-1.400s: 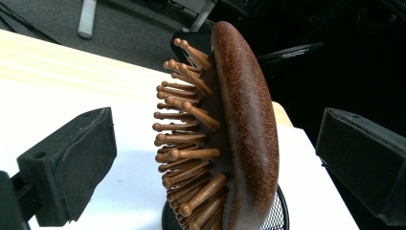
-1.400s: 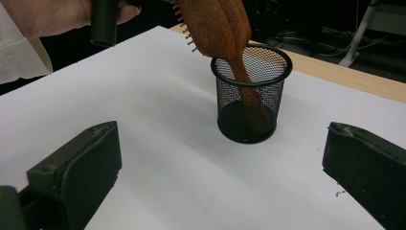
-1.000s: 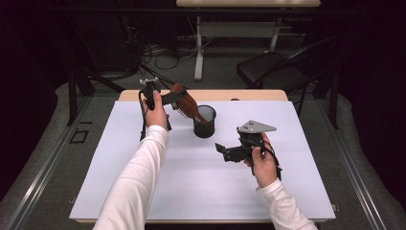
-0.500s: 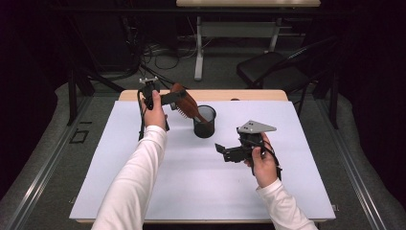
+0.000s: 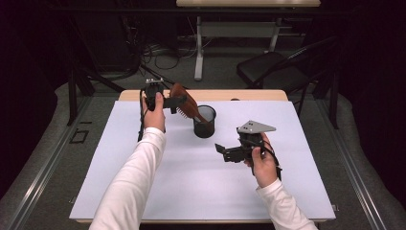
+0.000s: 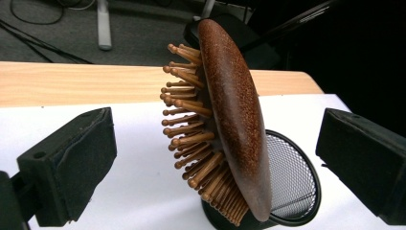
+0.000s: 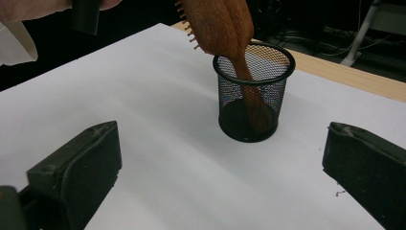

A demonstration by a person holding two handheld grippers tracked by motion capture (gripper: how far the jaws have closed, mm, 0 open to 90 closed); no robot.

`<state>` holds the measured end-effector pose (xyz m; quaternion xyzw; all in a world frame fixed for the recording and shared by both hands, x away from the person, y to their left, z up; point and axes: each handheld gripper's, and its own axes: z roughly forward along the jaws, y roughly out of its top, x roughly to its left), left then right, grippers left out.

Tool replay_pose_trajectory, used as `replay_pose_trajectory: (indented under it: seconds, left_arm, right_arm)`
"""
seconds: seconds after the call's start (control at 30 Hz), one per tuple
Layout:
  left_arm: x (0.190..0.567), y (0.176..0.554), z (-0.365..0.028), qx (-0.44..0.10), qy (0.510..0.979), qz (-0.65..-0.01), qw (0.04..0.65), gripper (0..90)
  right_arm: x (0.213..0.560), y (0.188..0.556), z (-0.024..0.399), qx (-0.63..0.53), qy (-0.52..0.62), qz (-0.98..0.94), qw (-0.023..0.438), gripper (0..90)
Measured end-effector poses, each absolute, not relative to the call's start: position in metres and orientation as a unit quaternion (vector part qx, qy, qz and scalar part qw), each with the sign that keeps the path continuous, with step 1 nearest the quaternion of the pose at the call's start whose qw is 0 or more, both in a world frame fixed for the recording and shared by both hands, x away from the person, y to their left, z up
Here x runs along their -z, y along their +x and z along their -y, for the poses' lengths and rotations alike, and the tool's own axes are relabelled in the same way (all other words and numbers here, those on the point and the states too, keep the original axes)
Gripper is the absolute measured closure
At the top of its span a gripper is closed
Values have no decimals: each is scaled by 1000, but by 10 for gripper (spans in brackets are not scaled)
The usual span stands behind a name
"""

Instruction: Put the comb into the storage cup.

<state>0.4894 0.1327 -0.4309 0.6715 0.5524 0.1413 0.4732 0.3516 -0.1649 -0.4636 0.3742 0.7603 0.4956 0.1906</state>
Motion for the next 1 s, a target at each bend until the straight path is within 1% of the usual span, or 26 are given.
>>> replay_pose_trajectory:
  seconds: [0.57,1.0]
  left_arm:
    - [433,477,-133,-166,696,-538,445,4]
    - [433,462,-135,-165,713,-521,439,4]
  right_arm:
    - [464,351,164,-495,373,-761,192,0]
    - [464,351,164,-493,373,-762,192,0]
